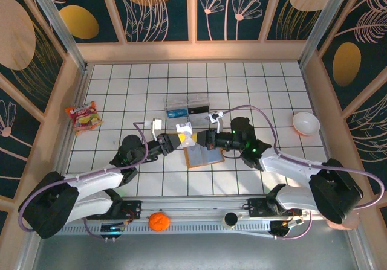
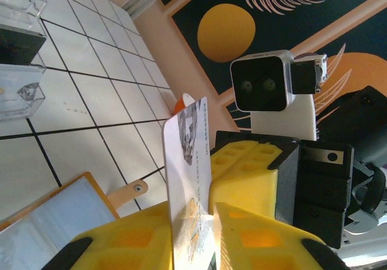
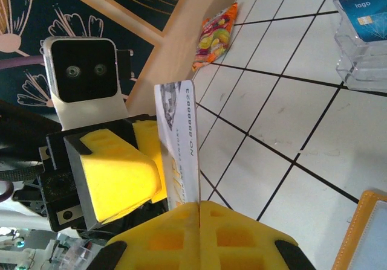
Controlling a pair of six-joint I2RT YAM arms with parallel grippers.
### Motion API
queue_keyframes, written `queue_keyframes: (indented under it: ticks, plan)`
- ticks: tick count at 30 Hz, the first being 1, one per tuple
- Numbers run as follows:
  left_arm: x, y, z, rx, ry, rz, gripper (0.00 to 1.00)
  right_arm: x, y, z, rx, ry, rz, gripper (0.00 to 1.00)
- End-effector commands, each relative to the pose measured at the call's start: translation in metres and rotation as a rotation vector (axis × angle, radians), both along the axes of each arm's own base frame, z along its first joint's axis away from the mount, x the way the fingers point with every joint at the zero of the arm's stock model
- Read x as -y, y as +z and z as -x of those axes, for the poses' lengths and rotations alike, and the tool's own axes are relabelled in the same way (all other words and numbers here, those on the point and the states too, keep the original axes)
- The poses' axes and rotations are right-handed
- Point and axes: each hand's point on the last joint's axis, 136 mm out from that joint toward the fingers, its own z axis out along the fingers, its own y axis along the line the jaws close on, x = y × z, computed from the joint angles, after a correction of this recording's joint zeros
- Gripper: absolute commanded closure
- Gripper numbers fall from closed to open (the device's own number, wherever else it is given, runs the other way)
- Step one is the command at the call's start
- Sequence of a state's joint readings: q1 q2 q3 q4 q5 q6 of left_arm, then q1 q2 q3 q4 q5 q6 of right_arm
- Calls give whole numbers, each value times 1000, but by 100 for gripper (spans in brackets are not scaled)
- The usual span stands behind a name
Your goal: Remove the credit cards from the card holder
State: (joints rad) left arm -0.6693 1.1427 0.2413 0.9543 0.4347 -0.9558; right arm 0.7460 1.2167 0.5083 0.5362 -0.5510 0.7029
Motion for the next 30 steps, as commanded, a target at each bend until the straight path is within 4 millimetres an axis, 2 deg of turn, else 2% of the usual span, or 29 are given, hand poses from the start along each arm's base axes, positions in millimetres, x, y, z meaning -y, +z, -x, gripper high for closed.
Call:
queue_keyframes:
  ticks: [1, 3, 4, 6, 11, 17, 22, 26, 27, 30]
  plan:
    - [5, 22, 3, 61, -35, 49, 90, -5, 6, -4, 1, -4, -16, 100]
    - [6, 22, 0, 61, -29, 26, 100, -2, 2, -9, -6, -31, 12, 100]
    - [7, 21, -1, 63, -26, 0, 100, 1, -1, -12, -8, -51, 36, 100]
    - [9, 20, -5, 69, -26, -60, 100, 13, -10, -20, -15, -113, 102, 93]
    - [15, 11, -14, 93, -54, -260, 100, 69, -25, -41, -5, -342, 244, 92]
    - [39, 25, -29, 203, -174, -431, 100, 115, -26, -43, 17, -499, 312, 93]
    - [65, 27, -42, 416, -317, -702, 100, 134, -32, -39, -13, -542, 310, 93]
    - [72, 10, -58, 532, -457, -908, 100, 133, -36, -31, -31, -518, 292, 94]
    - [73, 6, -63, 542, -486, -954, 100, 141, -38, -35, -40, -546, 293, 94]
    - [76, -5, -81, 563, -574, -1091, 100, 142, -42, -35, -49, -547, 298, 94]
